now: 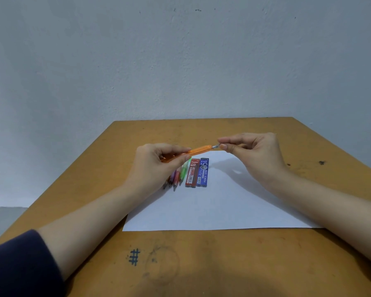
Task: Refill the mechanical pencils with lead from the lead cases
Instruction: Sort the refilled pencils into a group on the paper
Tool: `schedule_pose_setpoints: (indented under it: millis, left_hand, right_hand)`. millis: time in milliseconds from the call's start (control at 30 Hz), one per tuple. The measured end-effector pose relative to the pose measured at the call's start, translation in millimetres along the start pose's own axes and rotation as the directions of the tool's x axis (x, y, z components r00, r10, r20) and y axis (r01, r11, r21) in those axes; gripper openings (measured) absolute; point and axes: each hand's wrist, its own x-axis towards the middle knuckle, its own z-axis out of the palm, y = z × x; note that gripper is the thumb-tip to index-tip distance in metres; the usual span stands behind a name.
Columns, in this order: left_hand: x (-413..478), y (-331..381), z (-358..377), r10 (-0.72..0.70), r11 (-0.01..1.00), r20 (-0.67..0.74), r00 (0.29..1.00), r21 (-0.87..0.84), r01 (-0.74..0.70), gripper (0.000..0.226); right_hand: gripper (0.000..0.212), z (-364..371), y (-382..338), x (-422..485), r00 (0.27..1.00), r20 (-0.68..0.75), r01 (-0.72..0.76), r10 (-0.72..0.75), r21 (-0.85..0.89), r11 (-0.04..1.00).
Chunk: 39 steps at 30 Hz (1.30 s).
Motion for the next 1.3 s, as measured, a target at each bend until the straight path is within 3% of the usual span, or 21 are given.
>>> schedule_pose_setpoints:
  millis: [200,333,467,567,700,867,1033,1100,1200,1300]
  left_hand:
    - [0,0,3,-0.030,0.999,-0.025,0.999,0.013,0.031,0.016]
    - [-7,4,12,-0.097,0.989,-0.076,0.992,-0.123,0.087,0.013]
    - [-9,9,16,0.005,0.999,-0.098,0.995,0.036,-0.002,0.023]
    - [-11,16,22,0.050,0.992,-0.065,0.997,0.123,-0.041,0.032]
    - [-13,21,23,0.014,0.988,-0.029,0.999,0.152,-0.010,0.025]
    - [-13,25,23,-0.170,0.984,0.081,0.982,-0.039,0.173,0.021]
    - [-17,36,27,-0.267,0.939,0.184,0.946,-0.169,0.298,0.012]
    - [-19,41,29,-0.332,0.872,0.263,0.906,-0.281,0.401,0.018]
    - [-17,49,29,-0.480,0.528,0.498,0.723,-0.494,0.691,0.049]
    - [-14,47,25,-0.419,0.304,0.694,0.585,-0.500,0.811,0.071]
  right_hand:
    - [0.020,3,1,1,0.998,0.046,-0.052,0.050,0.051,0.997]
    - [0.019,3,0,0,0.994,0.078,-0.080,0.072,0.110,0.991]
    - [0.022,7,2,2,0.980,0.103,-0.195,0.173,0.267,0.944]
    - [0.015,14,2,-1,0.937,0.196,-0.346,0.288,0.430,0.834]
    - [0.010,16,-2,2,0.904,0.246,-0.427,0.350,0.561,0.709]
    - [0.016,8,-6,11,0.826,0.356,-0.522,0.437,0.777,0.352]
    - [0.032,14,-14,11,0.793,0.398,-0.478,0.461,0.876,0.064]
    - [0.043,15,-16,11,0.784,0.429,-0.490,0.449,0.871,0.025]
    - [0.050,11,-14,14,0.774,0.432,-0.501,0.463,0.865,0.031]
    - [0.054,5,-13,17,0.771,0.399,-0.486,0.497,0.872,0.055]
